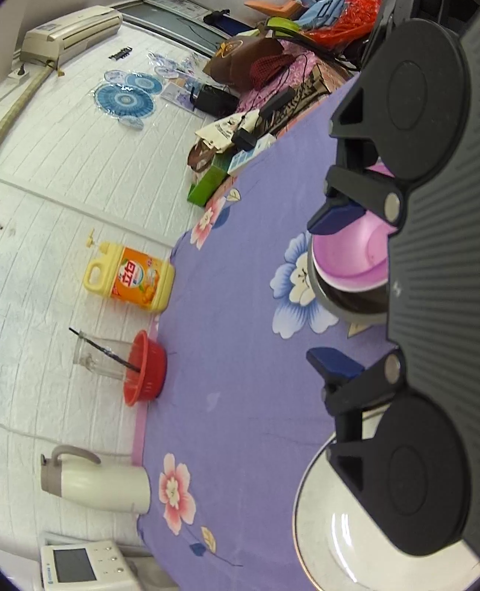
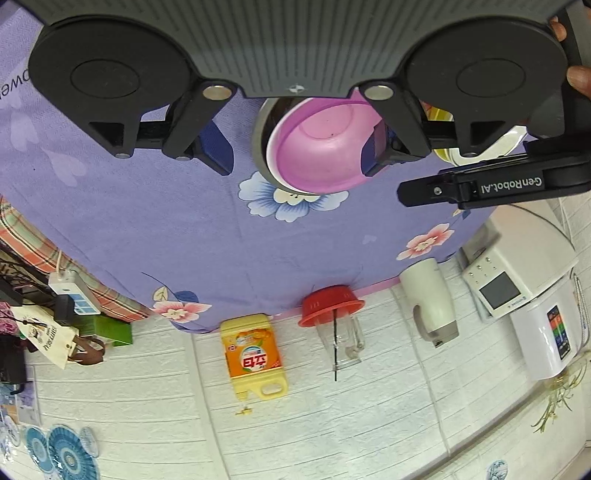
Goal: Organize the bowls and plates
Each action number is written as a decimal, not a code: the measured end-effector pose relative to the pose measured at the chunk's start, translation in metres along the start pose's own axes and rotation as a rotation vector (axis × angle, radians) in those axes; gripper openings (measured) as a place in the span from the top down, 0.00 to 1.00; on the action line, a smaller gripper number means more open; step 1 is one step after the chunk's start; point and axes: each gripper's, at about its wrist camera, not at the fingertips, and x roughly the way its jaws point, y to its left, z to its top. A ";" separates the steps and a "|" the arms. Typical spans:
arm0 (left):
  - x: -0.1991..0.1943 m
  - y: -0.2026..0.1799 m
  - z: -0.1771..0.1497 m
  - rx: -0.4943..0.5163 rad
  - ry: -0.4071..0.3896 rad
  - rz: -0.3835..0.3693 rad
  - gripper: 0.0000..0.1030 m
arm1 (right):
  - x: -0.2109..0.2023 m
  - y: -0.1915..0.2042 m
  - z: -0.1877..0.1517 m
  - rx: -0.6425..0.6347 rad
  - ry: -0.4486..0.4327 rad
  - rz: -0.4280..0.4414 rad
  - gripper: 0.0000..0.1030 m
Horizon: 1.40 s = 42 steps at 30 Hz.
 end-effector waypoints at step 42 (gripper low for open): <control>0.056 0.003 -0.003 0.041 0.186 -0.008 0.29 | 0.053 -0.007 -0.013 0.039 0.117 -0.010 0.00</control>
